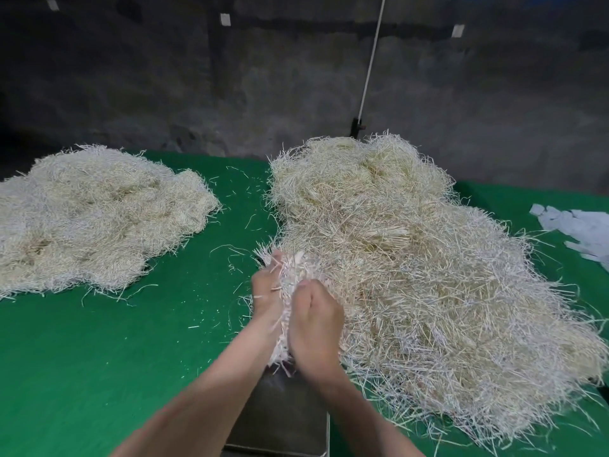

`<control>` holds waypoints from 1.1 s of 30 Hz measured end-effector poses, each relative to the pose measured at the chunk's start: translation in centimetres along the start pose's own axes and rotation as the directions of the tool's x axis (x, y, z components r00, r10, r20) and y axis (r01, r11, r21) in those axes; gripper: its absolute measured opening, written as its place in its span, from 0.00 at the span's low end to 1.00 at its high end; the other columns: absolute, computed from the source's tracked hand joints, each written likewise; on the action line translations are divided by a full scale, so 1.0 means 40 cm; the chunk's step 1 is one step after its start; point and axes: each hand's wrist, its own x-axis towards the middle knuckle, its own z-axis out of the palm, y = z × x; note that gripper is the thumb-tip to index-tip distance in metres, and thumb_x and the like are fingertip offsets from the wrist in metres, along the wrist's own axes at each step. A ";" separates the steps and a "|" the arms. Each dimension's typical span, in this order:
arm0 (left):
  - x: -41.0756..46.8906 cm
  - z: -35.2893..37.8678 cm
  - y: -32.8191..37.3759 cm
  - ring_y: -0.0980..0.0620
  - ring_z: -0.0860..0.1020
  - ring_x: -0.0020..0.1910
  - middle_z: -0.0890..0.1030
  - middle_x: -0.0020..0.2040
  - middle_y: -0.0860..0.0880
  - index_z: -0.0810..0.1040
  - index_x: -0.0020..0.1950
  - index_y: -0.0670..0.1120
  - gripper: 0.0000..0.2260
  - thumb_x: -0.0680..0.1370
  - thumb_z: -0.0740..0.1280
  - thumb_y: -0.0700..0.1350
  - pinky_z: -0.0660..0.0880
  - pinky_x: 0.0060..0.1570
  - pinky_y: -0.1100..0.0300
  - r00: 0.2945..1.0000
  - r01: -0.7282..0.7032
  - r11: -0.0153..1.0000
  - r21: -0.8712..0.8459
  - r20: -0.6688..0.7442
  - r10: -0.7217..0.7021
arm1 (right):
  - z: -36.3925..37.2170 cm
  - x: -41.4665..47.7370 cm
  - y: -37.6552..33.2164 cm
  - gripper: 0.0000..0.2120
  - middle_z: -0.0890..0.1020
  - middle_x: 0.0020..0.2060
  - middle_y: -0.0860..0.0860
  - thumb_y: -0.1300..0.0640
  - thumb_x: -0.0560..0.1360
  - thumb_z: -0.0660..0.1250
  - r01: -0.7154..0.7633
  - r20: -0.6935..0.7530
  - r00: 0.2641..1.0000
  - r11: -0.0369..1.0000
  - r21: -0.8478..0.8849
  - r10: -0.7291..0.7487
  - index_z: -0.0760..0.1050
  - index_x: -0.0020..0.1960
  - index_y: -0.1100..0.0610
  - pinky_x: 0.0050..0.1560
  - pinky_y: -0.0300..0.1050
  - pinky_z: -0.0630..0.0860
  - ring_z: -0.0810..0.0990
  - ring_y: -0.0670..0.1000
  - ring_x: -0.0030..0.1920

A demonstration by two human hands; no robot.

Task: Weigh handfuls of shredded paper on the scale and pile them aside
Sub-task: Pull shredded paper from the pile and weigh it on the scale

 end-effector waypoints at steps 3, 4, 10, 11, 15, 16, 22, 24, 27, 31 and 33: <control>-0.001 -0.015 -0.023 0.53 0.64 0.22 0.67 0.24 0.51 0.69 0.32 0.44 0.18 0.82 0.59 0.45 0.62 0.21 0.64 0.999 0.001 0.990 0.141 0.049 -0.008 | -0.010 0.016 0.012 0.17 0.69 0.31 0.47 0.62 0.80 0.55 -0.060 -0.017 0.998 0.996 0.068 0.061 0.64 0.33 0.50 0.34 0.40 0.64 0.66 0.45 0.32; -0.012 -0.018 -0.029 0.54 0.64 0.21 0.66 0.24 0.51 0.70 0.32 0.44 0.18 0.82 0.61 0.45 0.63 0.22 0.64 0.993 0.028 0.992 0.124 0.106 -0.041 | -0.026 0.035 0.017 0.13 0.72 0.38 0.49 0.64 0.79 0.56 -0.119 -0.025 0.992 0.983 0.139 0.124 0.66 0.39 0.51 0.40 0.40 0.67 0.70 0.46 0.38; 0.006 -0.016 -0.042 0.52 0.78 0.47 0.79 0.49 0.50 0.75 0.57 0.42 0.17 0.80 0.61 0.54 0.74 0.47 0.59 0.917 -0.375 0.764 0.525 0.087 0.390 | -0.062 0.061 -0.003 0.22 0.67 0.64 0.35 0.35 0.75 0.55 -0.327 0.336 0.927 0.794 0.512 0.165 0.64 0.67 0.37 0.63 0.44 0.56 0.63 0.42 0.67; 0.001 -0.013 -0.043 0.52 0.76 0.45 0.77 0.47 0.52 0.72 0.58 0.42 0.15 0.80 0.63 0.53 0.73 0.44 0.61 0.880 -0.426 0.720 0.547 0.068 0.469 | -0.049 0.047 -0.011 0.28 0.66 0.63 0.33 0.29 0.72 0.54 -0.269 0.372 0.922 0.864 0.425 0.104 0.64 0.69 0.37 0.63 0.41 0.58 0.63 0.39 0.66; 0.008 -0.009 -0.013 0.46 0.77 0.53 0.76 0.56 0.44 0.69 0.63 0.40 0.23 0.75 0.69 0.52 0.73 0.55 0.56 0.973 -0.190 0.970 0.150 0.162 0.166 | -0.043 0.073 0.000 0.10 0.79 0.50 0.40 0.43 0.77 0.62 -0.182 0.148 0.979 0.936 0.302 0.142 0.75 0.54 0.47 0.39 0.25 0.73 0.80 0.36 0.46; 0.003 -0.022 -0.007 0.42 0.77 0.57 0.76 0.60 0.40 0.71 0.64 0.37 0.27 0.74 0.68 0.54 0.71 0.60 0.50 0.955 -0.026 0.999 -0.029 0.295 0.034 | -0.056 0.096 0.002 0.09 0.81 0.47 0.46 0.46 0.78 0.62 -0.259 0.120 0.966 0.876 0.407 0.230 0.76 0.51 0.49 0.36 0.30 0.76 0.82 0.40 0.42; -0.042 -0.020 -0.038 0.47 0.74 0.65 0.74 0.67 0.45 0.68 0.71 0.46 0.44 0.63 0.70 0.69 0.71 0.64 0.46 0.970 0.111 0.991 -0.072 0.225 -0.092 | -0.067 0.077 0.012 0.10 0.73 0.43 0.39 0.48 0.82 0.51 -0.061 -0.031 0.997 0.986 0.155 0.067 0.68 0.46 0.47 0.42 0.34 0.66 0.71 0.38 0.41; 0.004 -0.013 -0.018 0.55 0.82 0.37 0.84 0.40 0.46 0.78 0.49 0.40 0.20 0.74 0.69 0.58 0.78 0.38 0.64 0.998 0.052 0.988 -0.146 -0.014 -0.055 | -0.026 -0.008 0.020 0.12 0.72 0.37 0.44 0.47 0.79 0.50 0.113 -0.017 0.993 0.993 0.015 -0.113 0.65 0.39 0.47 0.40 0.39 0.66 0.69 0.45 0.38; -0.002 -0.007 -0.037 0.55 0.72 0.22 0.71 0.22 0.52 0.71 0.34 0.44 0.17 0.81 0.62 0.47 0.63 0.19 0.68 0.990 -0.081 0.996 0.043 -0.115 0.086 | -0.018 -0.006 0.012 0.16 0.75 0.38 0.49 0.42 0.77 0.50 0.071 0.038 0.997 0.997 -0.015 -0.070 0.69 0.42 0.52 0.43 0.48 0.71 0.71 0.48 0.38; -0.054 0.005 -0.070 0.58 0.72 0.25 0.73 0.30 0.53 0.69 0.39 0.49 0.18 0.79 0.56 0.62 0.69 0.22 0.67 0.999 -0.045 0.985 0.166 -0.018 0.049 | -0.067 0.050 0.037 0.07 0.79 0.38 0.59 0.65 0.79 0.60 -0.018 -0.063 0.998 0.999 0.033 0.021 0.75 0.45 0.63 0.38 0.53 0.75 0.76 0.57 0.38; -0.021 -0.007 -0.046 0.59 0.74 0.24 0.75 0.30 0.53 0.69 0.37 0.47 0.17 0.82 0.54 0.54 0.71 0.23 0.67 1.000 -0.030 0.995 0.096 0.004 0.030 | -0.031 -0.013 0.030 0.13 0.75 0.33 0.51 0.64 0.78 0.60 0.019 -0.039 0.999 0.999 0.045 -0.017 0.71 0.38 0.52 0.32 0.43 0.69 0.73 0.53 0.35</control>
